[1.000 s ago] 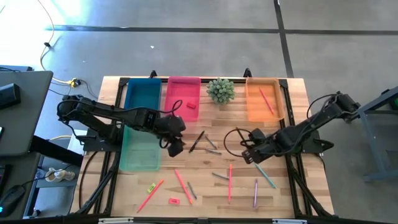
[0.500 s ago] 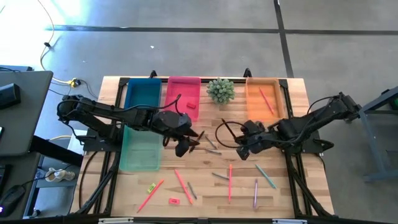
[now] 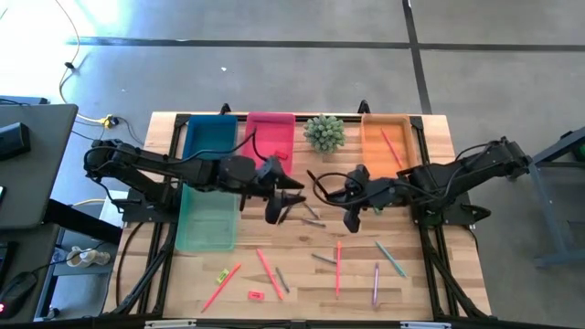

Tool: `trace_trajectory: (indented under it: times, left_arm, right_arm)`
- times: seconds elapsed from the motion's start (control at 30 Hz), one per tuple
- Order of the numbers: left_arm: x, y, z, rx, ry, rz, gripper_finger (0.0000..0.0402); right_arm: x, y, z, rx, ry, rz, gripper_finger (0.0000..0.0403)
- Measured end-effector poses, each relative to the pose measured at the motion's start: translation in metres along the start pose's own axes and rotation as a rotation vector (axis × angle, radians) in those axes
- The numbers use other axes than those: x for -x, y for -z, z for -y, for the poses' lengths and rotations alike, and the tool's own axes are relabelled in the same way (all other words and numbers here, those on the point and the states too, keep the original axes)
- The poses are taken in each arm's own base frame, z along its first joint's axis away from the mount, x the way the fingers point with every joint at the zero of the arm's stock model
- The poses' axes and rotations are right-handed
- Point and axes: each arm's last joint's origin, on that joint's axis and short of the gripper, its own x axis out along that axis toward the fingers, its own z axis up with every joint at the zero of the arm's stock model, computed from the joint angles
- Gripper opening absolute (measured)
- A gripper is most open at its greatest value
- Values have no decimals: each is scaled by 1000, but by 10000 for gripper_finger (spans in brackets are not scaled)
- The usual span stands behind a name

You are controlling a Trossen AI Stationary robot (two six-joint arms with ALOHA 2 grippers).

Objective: Sort crayons/erasers/pens/pencils in bins
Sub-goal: Put the black pen into the light blue bin

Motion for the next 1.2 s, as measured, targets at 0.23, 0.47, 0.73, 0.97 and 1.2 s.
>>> trace_trajectory:
  times: [0.23, 0.47, 0.73, 0.97, 1.2]
  left_arm:
    - [0, -14, -3, 7, 23, 122, 184]
    - [1, -24, -10, 15, 35, 183, 184]
    - [2, -33, -14, 13, 110, 229, 184]
    - [2, -33, -15, 12, 117, 222, 146]
    - [2, -35, -21, -2, 90, 234, 69]
  right_arm:
    - [-2, -8, 3, 53, -53, 35, 23]
    - [-5, -15, 7, 103, -140, 38, 23]
    - [-9, -22, 18, 101, -166, 40, 23]
    - [-10, -24, 23, 94, -168, 41, 23]
    - [-11, -25, 26, 107, -161, 43, 23]
